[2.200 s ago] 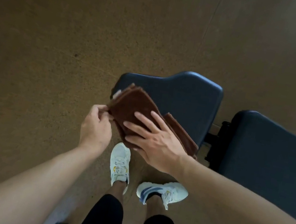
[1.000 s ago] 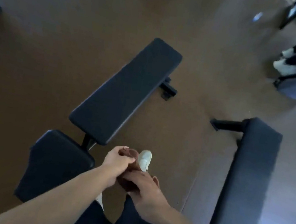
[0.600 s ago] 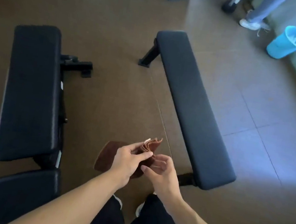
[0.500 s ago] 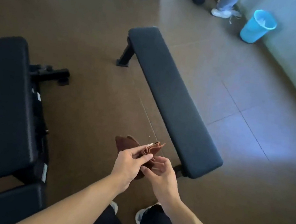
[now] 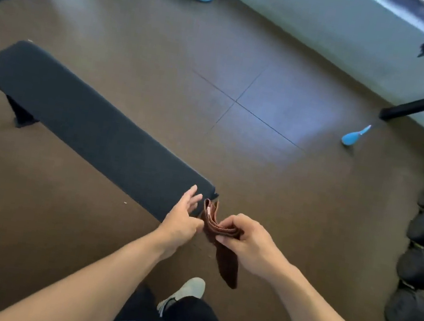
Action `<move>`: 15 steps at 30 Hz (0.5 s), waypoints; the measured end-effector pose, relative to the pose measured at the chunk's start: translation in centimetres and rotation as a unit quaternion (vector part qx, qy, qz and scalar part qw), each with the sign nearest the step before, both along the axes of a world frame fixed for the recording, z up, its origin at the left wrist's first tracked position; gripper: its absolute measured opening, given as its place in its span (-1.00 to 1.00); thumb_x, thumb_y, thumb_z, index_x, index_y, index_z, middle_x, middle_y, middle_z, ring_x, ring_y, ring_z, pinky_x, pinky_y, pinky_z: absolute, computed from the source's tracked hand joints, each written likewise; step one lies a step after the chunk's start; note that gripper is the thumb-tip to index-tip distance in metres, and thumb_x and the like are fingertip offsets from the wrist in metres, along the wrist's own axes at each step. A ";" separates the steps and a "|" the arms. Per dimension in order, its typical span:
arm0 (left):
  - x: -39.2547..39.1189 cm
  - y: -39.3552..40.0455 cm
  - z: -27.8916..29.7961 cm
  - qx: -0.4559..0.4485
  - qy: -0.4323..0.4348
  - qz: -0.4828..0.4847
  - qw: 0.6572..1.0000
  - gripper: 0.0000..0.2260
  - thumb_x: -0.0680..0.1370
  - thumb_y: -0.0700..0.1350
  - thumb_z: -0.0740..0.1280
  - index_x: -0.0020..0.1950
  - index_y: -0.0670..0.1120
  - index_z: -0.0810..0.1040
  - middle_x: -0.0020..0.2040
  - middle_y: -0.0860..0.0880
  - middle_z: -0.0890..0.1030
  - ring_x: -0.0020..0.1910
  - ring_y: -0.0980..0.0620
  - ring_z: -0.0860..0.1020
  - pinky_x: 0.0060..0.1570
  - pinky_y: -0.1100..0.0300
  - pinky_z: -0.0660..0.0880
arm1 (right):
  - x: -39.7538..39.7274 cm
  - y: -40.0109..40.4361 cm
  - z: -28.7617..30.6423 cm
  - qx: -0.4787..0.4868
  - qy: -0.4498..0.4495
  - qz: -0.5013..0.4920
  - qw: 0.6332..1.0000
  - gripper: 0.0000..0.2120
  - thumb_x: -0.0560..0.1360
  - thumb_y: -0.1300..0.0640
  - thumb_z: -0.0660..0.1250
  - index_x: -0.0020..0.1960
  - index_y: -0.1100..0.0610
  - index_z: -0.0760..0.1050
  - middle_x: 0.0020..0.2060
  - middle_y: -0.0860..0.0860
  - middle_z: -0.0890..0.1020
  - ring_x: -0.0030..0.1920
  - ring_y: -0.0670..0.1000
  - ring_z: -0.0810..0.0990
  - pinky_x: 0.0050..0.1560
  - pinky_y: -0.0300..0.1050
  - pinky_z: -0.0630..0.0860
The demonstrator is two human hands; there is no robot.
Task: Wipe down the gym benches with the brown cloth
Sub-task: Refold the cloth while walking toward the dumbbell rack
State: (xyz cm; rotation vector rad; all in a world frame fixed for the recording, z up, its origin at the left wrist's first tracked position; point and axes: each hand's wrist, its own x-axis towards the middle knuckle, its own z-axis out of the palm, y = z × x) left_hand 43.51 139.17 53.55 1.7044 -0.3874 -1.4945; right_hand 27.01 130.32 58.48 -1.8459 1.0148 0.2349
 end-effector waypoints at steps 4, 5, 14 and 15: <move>-0.3 -7.6 1.8 -0.029 -0.055 -0.214 0.975 -0.08 0.44 -0.26 0.53 0.61 0.20 0.09 0.59 0.13 0.24 0.52 0.00 0.25 0.38 0.13 0.26 | -3.6 -7.9 3.1 0.011 0.029 0.032 0.999 -0.88 0.55 0.12 0.52 -0.06 -0.09 0.64 -0.17 -0.24 0.70 -0.08 -0.16 0.65 -0.03 -0.26 0.56; -0.2 -9.4 1.9 -0.037 -0.054 -0.265 0.962 -0.07 0.42 -0.20 0.56 0.61 0.21 0.10 0.57 0.14 0.28 0.50 0.02 0.27 0.39 0.14 0.24 | -4.1 -9.5 3.6 0.008 0.035 0.031 0.999 -0.86 0.53 0.13 0.54 -0.09 -0.10 0.63 -0.16 -0.25 0.71 -0.09 -0.17 0.65 -0.02 -0.24 0.57; -3.6 -26.1 1.1 -0.138 -0.219 -0.513 0.818 -0.55 0.36 0.06 0.61 0.20 0.16 0.57 0.50 0.11 0.38 0.56 0.09 0.16 0.51 0.04 0.17 | -8.9 -22.5 3.8 0.047 0.006 -0.040 0.998 -0.66 0.54 0.37 0.45 0.02 -0.07 0.75 -0.08 -0.15 0.76 0.01 -0.16 0.71 0.14 -0.20 0.62; -4.2 -28.3 0.8 -0.128 -0.223 -0.521 0.814 -0.63 0.35 0.10 0.60 0.08 0.13 0.58 0.44 0.12 0.44 0.51 0.10 0.24 0.47 0.07 0.22 | -9.6 -24.5 3.3 0.035 0.007 -0.042 0.998 -0.66 0.54 0.38 0.44 0.04 -0.04 0.76 -0.11 -0.17 0.74 -0.01 -0.19 0.70 0.11 -0.27 0.59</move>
